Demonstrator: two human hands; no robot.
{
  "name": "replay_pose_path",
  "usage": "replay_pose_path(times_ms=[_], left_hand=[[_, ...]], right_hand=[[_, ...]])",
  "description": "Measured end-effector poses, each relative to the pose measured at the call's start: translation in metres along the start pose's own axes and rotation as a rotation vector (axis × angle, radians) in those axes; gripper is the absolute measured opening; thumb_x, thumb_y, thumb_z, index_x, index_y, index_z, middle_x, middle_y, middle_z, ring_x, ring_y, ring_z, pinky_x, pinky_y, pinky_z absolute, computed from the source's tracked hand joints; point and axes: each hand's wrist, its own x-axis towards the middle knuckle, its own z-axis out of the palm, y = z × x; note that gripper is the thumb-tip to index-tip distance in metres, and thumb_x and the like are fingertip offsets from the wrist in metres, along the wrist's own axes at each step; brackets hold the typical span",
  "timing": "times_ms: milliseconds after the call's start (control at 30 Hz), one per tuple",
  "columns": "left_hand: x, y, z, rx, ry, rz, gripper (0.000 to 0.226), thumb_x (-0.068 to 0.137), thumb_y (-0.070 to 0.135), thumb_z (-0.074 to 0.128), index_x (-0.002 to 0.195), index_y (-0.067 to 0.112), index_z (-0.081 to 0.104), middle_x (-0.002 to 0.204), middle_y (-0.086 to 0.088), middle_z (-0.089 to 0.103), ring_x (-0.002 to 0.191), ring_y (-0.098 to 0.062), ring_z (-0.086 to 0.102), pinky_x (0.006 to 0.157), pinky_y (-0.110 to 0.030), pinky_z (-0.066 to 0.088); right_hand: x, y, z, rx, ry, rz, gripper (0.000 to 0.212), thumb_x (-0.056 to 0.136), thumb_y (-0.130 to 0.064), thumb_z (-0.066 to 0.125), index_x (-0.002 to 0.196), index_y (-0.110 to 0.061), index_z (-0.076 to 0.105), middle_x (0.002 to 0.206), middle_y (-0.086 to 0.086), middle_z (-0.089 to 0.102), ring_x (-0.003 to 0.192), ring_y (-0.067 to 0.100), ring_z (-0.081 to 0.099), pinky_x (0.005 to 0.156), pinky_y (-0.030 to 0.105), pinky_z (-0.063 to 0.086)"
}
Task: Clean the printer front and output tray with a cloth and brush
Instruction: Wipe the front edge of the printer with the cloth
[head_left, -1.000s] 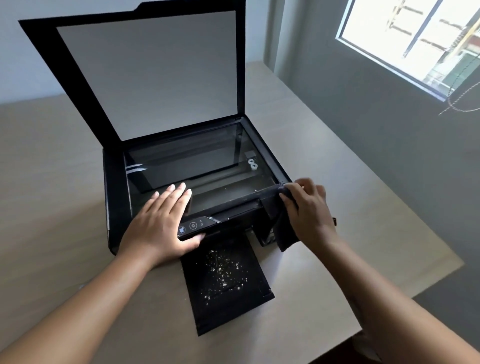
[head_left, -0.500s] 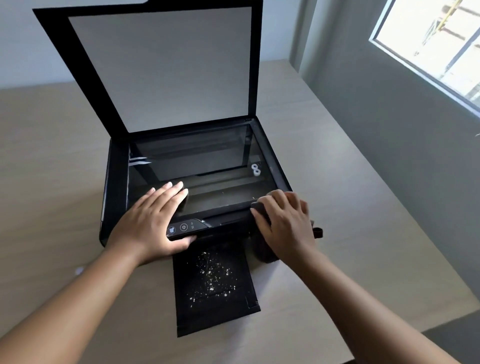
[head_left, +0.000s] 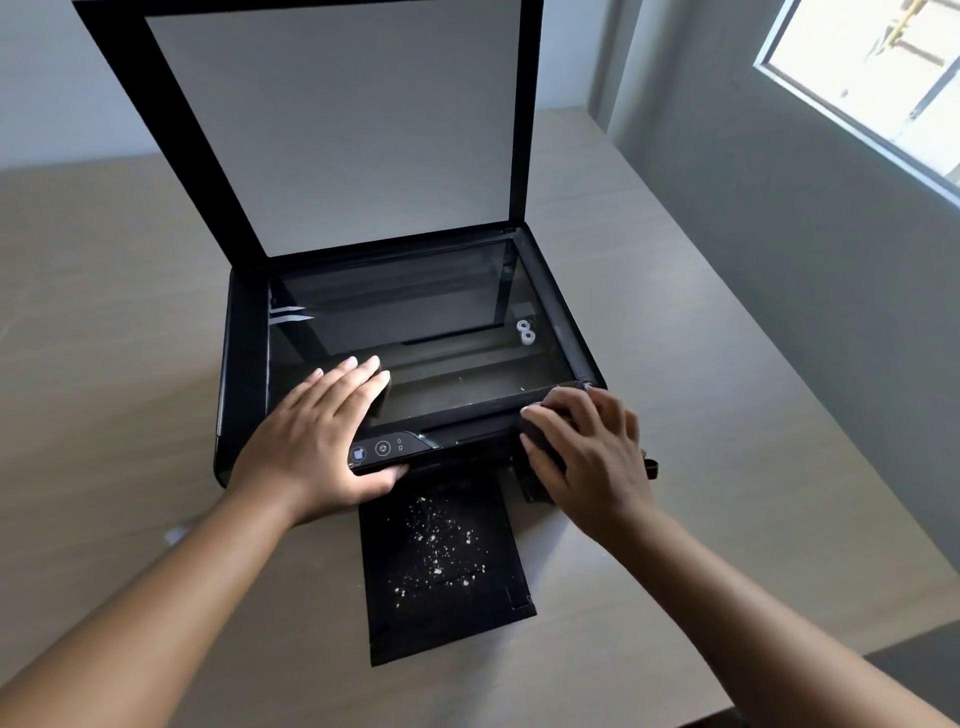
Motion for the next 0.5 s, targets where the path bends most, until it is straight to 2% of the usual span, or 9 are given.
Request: replay_pose_path(times_ms=[67,133,233,367,500], left_hand=[[-0.001,0.0,0.0,0.002,-0.002,-0.005,0.101,0.069,0.078,0.047,0.149,0.019,0.032,0.157,0.003,0.029,0.146,-0.016,0.023,0.119,-0.042,0.021],[0.0,0.0,0.0,0.011,-0.002,-0.004,0.101,0.069,0.078,0.047,0.149,0.019,0.032,0.157,0.002,0.029,0.146,-0.016,0.023,0.119,-0.041,0.021],[0.0,0.0,0.0,0.014,-0.001,-0.001,0.101,0.069,0.078,0.047,0.149,0.018,0.033,0.157,0.001,0.031,0.145,-0.017,0.025,0.119,-0.041,0.021],[-0.002,-0.001,0.001,0.016,-0.007,0.001,0.101,0.069,0.079,0.046,0.149,0.018,0.033,0.157,0.0,0.031,0.145,-0.018,0.026,0.119,-0.04,0.019],[-0.001,-0.003,0.003,0.017,-0.002,0.011,0.102,0.069,0.079,0.046,0.15,0.017,0.032,0.157,0.0,0.03,0.145,-0.018,0.026,0.119,-0.04,0.017]], right_hand=[[0.002,0.001,-0.003,-0.006,-0.032,-0.083,0.023,0.089,-0.039,0.055,0.109,-0.03,0.062,0.112,-0.006,0.054,0.111,0.025,0.044,0.089,0.036,0.037],[0.011,0.001,-0.007,-0.034,-0.04,-0.095,0.018,0.091,-0.037,0.053,0.105,-0.028,0.062,0.108,-0.005,0.054,0.106,0.024,0.045,0.086,0.036,0.04],[0.01,-0.012,-0.005,-0.021,-0.002,-0.004,0.013,0.092,-0.032,0.056,0.1,-0.024,0.062,0.103,-0.005,0.056,0.101,0.024,0.046,0.082,0.036,0.044],[-0.002,-0.017,-0.002,0.068,0.033,0.042,0.02,0.088,-0.021,0.066,0.108,-0.02,0.064,0.108,-0.005,0.063,0.106,0.025,0.052,0.087,0.038,0.047],[0.011,-0.018,-0.007,0.062,0.046,0.103,0.011,0.091,-0.026,0.063,0.098,-0.017,0.066,0.102,-0.002,0.061,0.099,0.027,0.052,0.078,0.038,0.048]])
